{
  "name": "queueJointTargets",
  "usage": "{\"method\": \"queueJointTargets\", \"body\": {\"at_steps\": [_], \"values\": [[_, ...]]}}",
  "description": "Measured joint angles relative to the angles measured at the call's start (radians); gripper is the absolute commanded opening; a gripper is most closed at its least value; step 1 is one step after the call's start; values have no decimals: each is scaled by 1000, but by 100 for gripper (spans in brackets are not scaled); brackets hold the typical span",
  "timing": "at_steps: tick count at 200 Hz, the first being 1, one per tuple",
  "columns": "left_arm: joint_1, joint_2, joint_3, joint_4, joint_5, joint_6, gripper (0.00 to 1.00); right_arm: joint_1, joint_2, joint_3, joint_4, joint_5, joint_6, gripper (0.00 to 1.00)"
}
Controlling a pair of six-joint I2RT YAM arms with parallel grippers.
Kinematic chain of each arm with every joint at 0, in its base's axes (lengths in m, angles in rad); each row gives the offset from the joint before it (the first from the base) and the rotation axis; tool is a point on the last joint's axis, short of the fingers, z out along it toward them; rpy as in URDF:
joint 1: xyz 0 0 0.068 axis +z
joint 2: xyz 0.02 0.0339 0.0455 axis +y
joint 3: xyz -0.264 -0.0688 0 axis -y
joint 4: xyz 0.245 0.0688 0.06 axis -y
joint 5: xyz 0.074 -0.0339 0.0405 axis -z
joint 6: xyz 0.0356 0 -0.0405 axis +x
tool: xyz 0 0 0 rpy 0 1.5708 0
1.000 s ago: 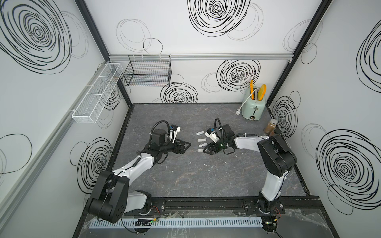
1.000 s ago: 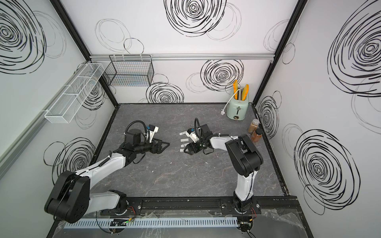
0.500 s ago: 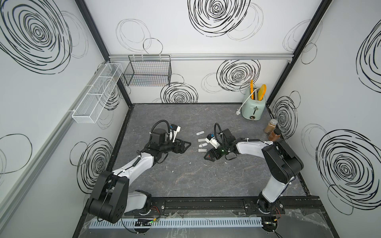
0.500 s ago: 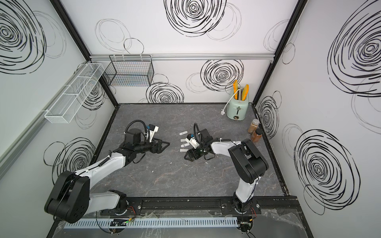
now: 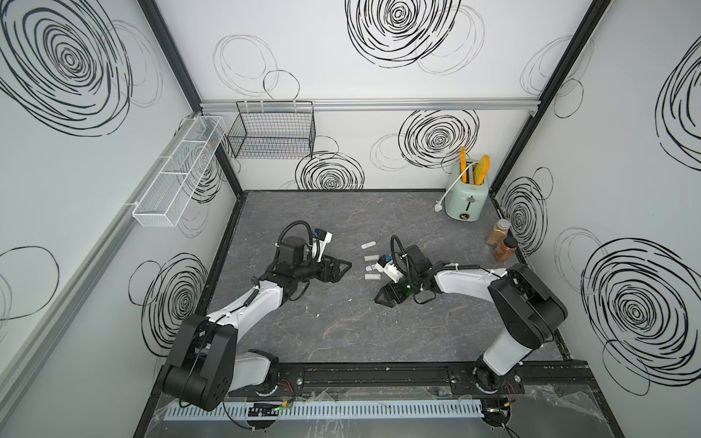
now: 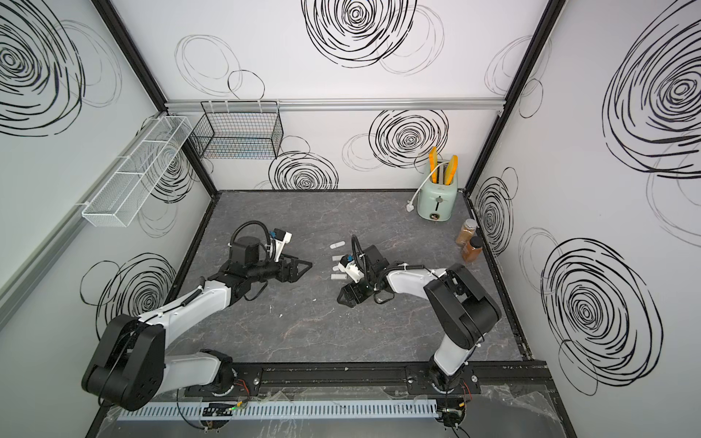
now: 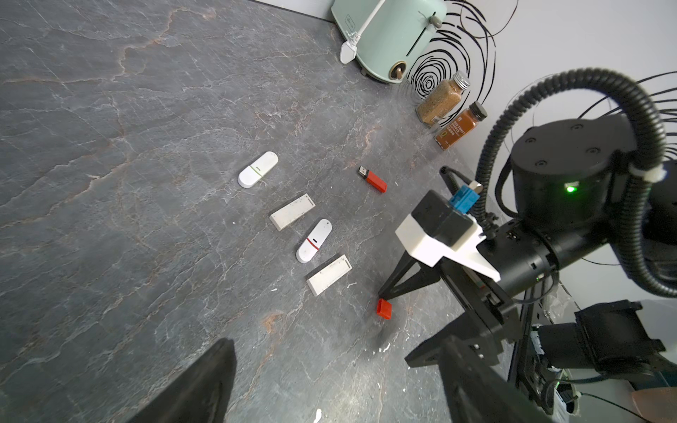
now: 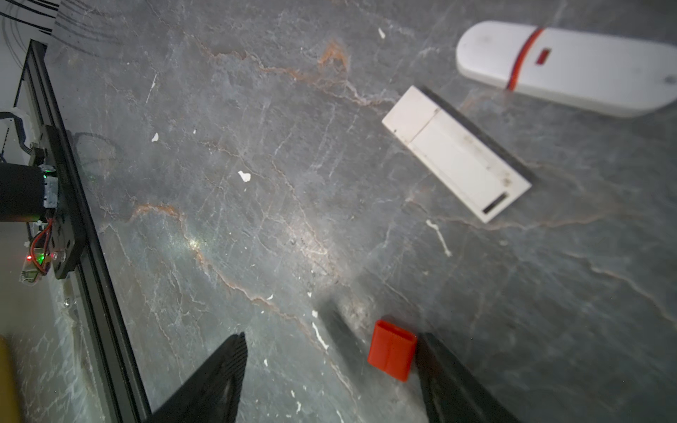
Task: Close the usb drive cover
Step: Adjust the cover at the center of the board, then pick up the cover from the center of the board.
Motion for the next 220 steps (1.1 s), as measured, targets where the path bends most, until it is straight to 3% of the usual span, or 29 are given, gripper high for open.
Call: {"method": "queueJointTargets", "body": {"at_steps": [62,121,177,220], "values": [[0,0,0,0,0,3,91,23,-57,3,-102,70,-26,72],[0,0,0,0,-1,7,91,65,-121,57,-172,185,-409,75],[0,0,0,-2,-15,18,91,177,-38,127,-251,345,-710,76],[2,-20,0,-3,-23,27,92,142,8,213,-361,362,-843,65]]}}
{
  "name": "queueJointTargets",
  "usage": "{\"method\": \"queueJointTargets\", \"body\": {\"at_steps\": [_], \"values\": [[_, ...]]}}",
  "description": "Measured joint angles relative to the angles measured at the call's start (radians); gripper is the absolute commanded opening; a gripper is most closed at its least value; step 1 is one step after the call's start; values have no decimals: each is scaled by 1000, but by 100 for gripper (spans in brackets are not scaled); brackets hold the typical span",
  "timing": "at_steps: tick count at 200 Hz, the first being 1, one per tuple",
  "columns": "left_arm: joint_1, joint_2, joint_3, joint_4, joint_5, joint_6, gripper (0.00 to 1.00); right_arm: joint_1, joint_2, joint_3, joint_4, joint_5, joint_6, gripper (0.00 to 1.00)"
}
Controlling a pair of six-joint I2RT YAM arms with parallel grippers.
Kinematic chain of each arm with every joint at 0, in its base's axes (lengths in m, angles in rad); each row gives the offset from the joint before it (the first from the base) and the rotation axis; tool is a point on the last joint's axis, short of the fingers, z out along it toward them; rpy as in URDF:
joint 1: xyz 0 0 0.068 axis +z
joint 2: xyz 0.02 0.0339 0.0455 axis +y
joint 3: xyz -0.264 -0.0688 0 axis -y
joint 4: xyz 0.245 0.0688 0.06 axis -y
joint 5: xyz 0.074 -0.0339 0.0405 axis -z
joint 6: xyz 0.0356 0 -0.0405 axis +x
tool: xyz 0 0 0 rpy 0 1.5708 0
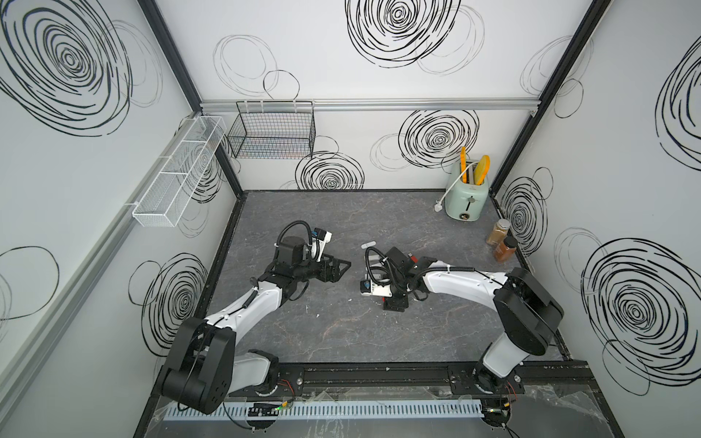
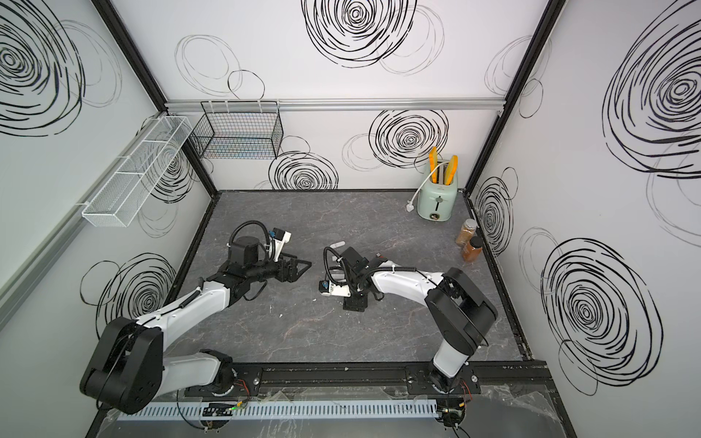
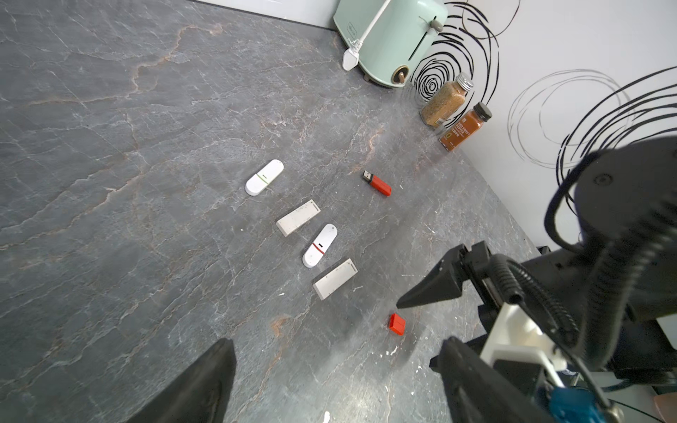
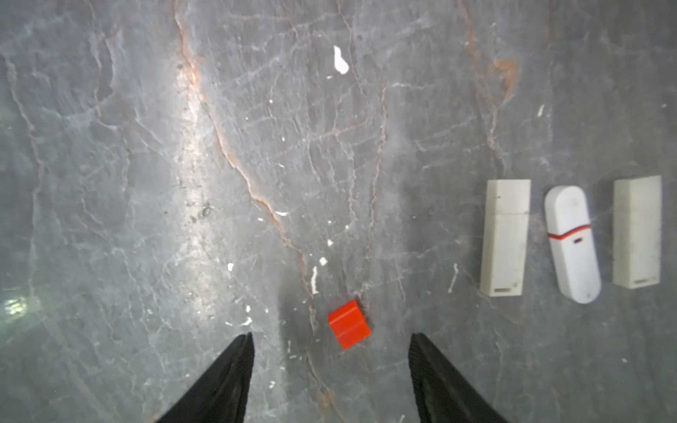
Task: Close the usb drive cover
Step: Pick up the cover from the center of the board.
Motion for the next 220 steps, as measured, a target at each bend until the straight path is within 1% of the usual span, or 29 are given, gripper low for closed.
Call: {"method": "queueJointTargets", "body": {"at_steps": [34,75,129,144,161,181,220], "values": [[4,-12,0,-2,-3,2,92,-36,37,32,-16,1,-44,64],[9,-13,0,-5,-3,2,92,-32,94,32,-19,0,-74,63],[11,-13,0,-6,-3,2,92,-15,90,8,8,-9,-85,60],[12,-13,0,-5,-2,2,92,-6,82,-4,19,-11,-85,55],[13,-13,0,-6,-3,2,92,2,79,-9,24,-9,-84,52],[13,-13,1,-6,-3,2,92,6,69,-25,42,-10,-82,45],[15,-13,1,-6,-3,2,93,7,45,-61,75,-5,-70,43]]}}
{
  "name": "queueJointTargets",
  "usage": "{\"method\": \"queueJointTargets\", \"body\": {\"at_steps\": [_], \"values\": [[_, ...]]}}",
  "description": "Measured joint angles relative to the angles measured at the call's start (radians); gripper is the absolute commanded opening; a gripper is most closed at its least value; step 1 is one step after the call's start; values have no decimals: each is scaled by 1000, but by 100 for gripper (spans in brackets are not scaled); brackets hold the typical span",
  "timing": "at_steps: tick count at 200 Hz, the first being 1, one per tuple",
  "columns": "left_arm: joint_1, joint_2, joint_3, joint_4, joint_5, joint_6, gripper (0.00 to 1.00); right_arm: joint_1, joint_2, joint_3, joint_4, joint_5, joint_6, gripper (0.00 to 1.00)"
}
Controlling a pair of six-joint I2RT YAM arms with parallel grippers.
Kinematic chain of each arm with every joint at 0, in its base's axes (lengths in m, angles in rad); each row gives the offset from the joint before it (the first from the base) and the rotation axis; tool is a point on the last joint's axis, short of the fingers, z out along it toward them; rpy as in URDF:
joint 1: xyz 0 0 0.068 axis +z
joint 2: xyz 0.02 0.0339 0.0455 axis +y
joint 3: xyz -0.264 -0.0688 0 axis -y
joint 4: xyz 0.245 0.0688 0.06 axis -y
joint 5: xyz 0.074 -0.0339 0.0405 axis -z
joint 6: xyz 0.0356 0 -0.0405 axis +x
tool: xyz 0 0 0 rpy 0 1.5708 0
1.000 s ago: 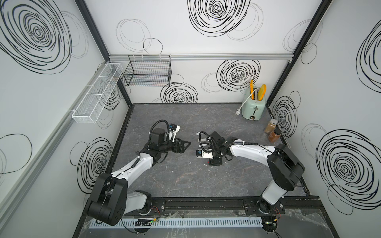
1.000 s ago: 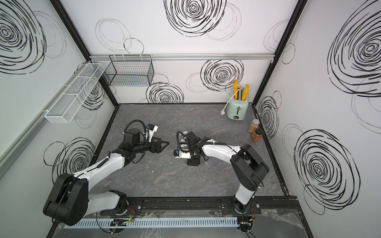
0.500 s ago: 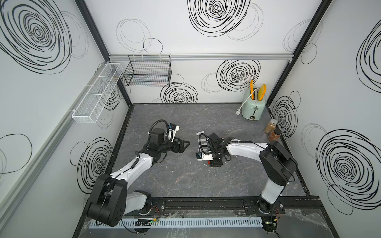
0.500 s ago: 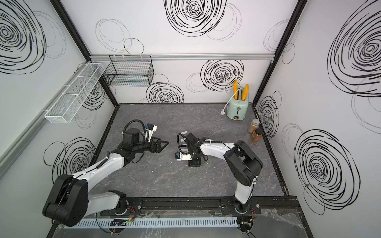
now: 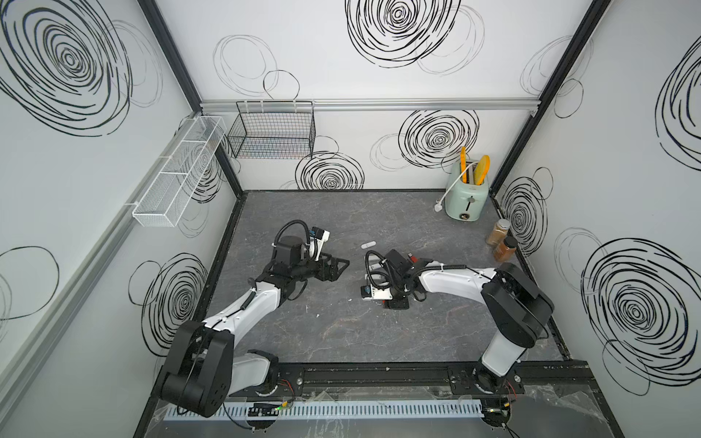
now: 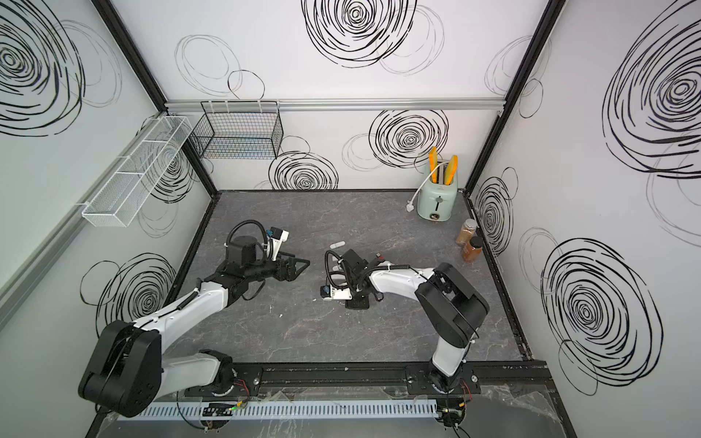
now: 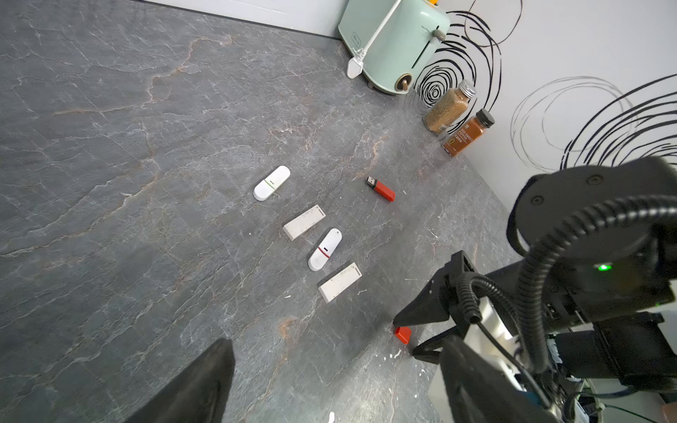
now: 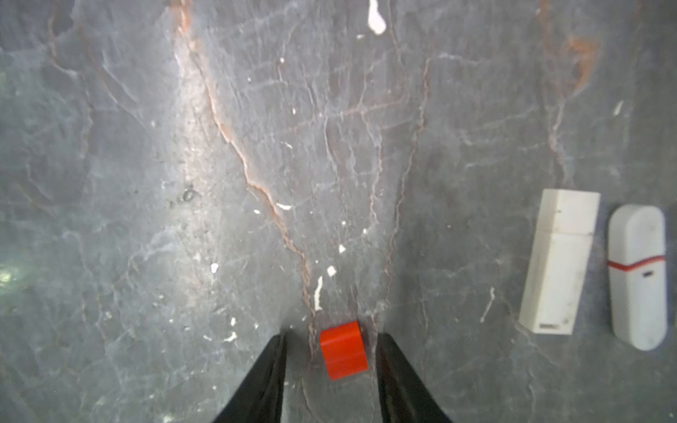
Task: Close the usb drive cover
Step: Pick up the cover from the center of the board.
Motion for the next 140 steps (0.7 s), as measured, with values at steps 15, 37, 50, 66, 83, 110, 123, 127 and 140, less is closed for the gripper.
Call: {"method": "queueJointTargets", "body": {"at_steps": [15,37,50,66,83,110,123,127,140], "values": [[0,0,0,0,0,0,93,0,-6,-10,12,3,8,42],[0,0,0,0,0,0,93,0,-12,-16,17,6,22,40],[0,0,0,0,0,0,93,0,-17,-22,22,8,29,38],[1,0,0,0,0,0,93,-1,-18,-26,25,8,34,35],[1,0,0,0,0,0,93,-1,-18,-26,25,9,40,32],[1,0,0,0,0,0,93,-1,-18,-26,25,12,43,30],[1,0,0,0,0,0,93,-1,-18,-26,25,12,44,29],[1,0,0,0,0,0,93,-1,-18,-26,25,12,43,29],[1,0,0,0,0,0,93,-1,-18,-27,26,12,46,29]]}}
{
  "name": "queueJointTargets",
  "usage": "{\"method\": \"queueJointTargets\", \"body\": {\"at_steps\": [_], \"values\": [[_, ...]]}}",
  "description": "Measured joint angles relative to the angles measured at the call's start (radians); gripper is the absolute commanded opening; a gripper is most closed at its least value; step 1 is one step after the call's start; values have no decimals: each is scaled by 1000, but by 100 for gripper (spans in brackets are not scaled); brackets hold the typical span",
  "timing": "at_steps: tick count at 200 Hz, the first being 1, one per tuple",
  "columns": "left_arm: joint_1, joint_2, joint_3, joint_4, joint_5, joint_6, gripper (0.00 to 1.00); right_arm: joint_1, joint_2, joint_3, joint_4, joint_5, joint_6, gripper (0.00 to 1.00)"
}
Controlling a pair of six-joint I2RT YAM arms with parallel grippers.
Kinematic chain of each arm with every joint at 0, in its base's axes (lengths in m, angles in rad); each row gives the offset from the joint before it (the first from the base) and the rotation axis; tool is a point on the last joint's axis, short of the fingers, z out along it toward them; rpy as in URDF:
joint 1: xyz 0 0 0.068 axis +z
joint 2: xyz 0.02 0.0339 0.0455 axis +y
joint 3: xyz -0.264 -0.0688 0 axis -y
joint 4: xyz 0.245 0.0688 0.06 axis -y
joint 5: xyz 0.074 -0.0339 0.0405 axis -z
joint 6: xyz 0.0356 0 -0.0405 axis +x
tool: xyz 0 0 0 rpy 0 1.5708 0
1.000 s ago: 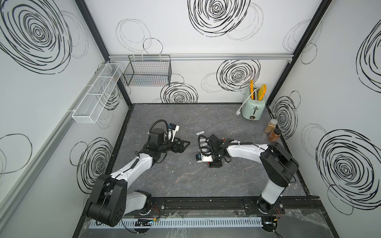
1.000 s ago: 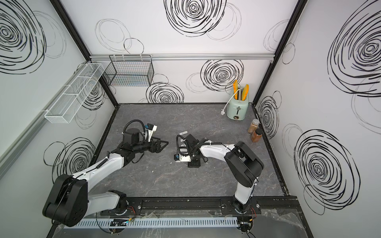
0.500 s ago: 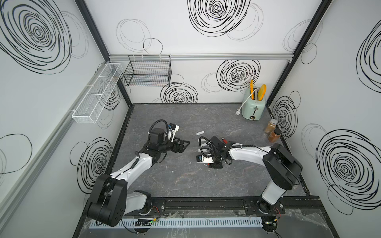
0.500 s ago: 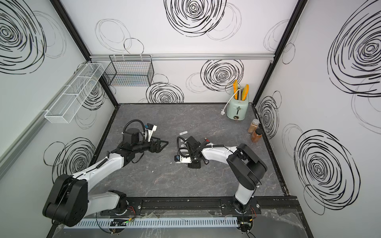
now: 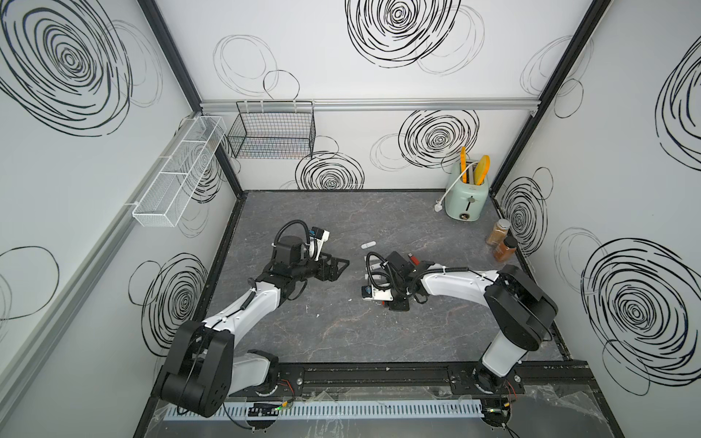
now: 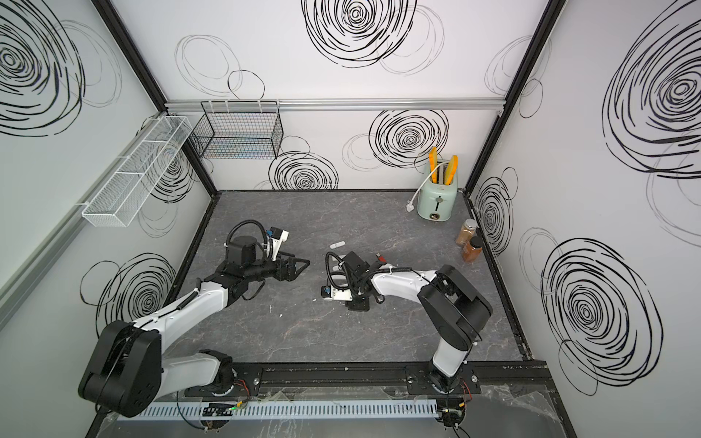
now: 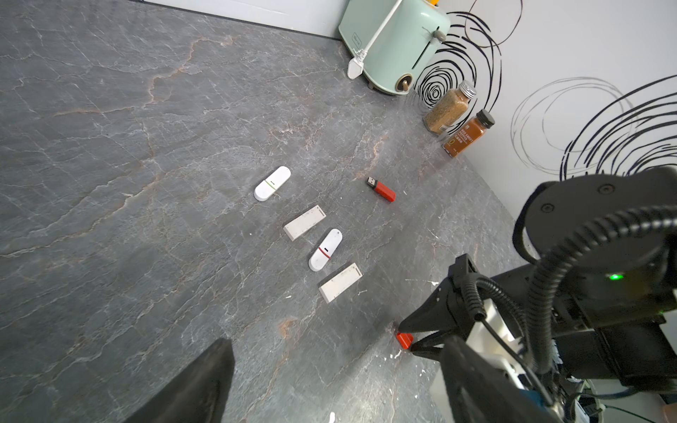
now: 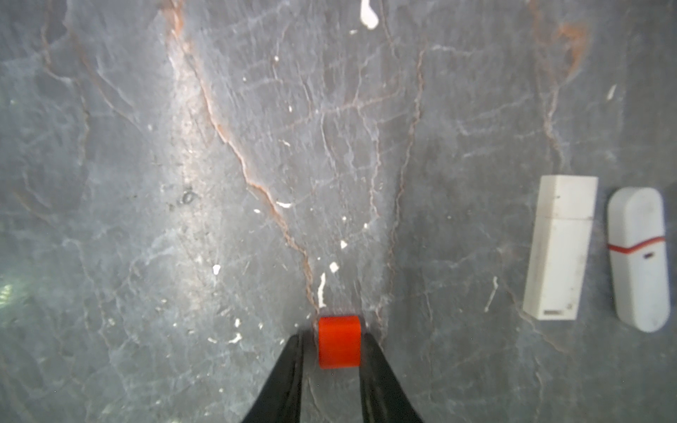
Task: Close the usb drive cover
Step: Pick up the cover from the center of the board.
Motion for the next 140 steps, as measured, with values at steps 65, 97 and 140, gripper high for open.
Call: {"method": "queueJointTargets", "body": {"at_steps": [65,97,140], "values": [[0,0,0,0,0,0,93,0,-1,-4,10,8,11,20],[0,0,0,0,0,0,93,0,-1,-4,18,21,23,18],[0,0,0,8,3,-5,92,-7,-18,-16,37,37,35,15]]}}
